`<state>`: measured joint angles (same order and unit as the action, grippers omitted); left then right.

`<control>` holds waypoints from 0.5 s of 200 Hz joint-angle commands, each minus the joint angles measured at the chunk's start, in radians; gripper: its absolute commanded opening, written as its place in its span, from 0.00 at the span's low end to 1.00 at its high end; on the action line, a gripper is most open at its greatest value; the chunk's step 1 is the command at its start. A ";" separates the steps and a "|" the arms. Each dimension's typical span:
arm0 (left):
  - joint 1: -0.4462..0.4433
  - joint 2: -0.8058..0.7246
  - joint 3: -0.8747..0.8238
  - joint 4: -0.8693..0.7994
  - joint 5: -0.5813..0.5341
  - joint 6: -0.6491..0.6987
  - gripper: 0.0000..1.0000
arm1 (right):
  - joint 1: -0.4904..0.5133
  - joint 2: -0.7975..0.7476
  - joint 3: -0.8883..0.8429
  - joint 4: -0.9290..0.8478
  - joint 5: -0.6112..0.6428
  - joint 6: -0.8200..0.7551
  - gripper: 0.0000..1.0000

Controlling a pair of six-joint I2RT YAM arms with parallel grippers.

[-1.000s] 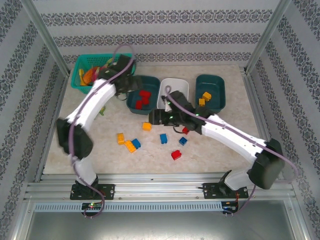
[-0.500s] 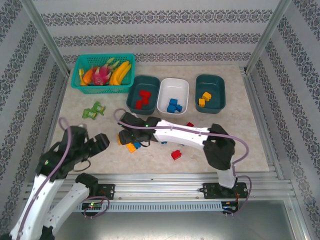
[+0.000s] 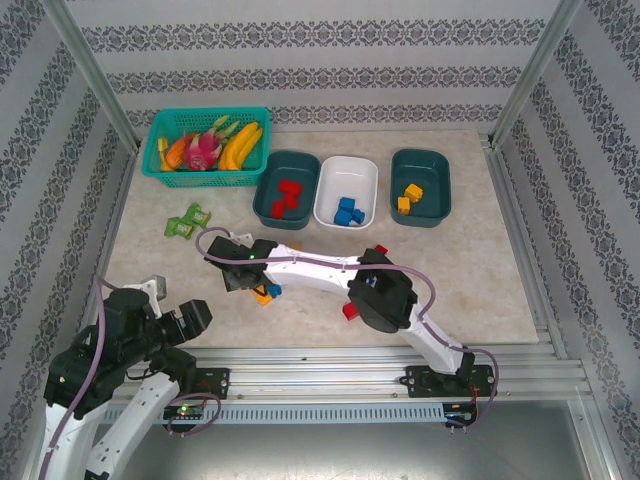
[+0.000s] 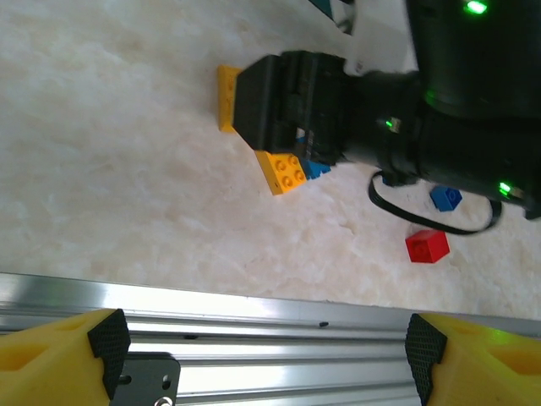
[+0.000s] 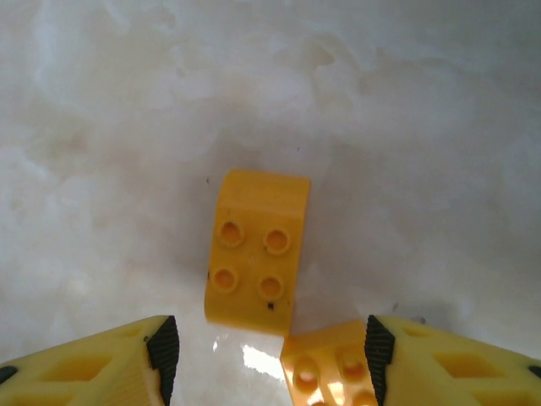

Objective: Sort the legos into containers by color

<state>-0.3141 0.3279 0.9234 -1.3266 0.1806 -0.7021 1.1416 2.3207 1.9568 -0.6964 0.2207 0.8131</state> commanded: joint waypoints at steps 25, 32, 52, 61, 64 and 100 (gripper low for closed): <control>-0.001 -0.007 0.037 -0.066 0.047 0.066 0.88 | 0.006 0.116 0.142 -0.080 0.060 -0.013 0.65; 0.000 -0.006 0.039 -0.069 0.048 0.070 0.88 | 0.006 0.133 0.159 -0.090 0.061 -0.011 0.65; -0.001 -0.005 0.042 -0.073 0.049 0.070 0.88 | 0.004 0.172 0.205 -0.118 0.067 -0.008 0.62; -0.001 -0.006 0.043 -0.074 0.050 0.070 0.88 | 0.002 0.184 0.218 -0.120 0.068 -0.009 0.61; 0.000 -0.005 0.045 -0.075 0.050 0.069 0.88 | 0.001 0.188 0.220 -0.122 0.068 -0.011 0.60; 0.000 -0.014 0.053 -0.091 0.043 0.063 0.88 | -0.002 0.213 0.237 -0.143 0.071 -0.005 0.47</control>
<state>-0.3141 0.3279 0.9470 -1.3598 0.2173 -0.6571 1.1416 2.5046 2.1593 -0.7902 0.2653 0.8074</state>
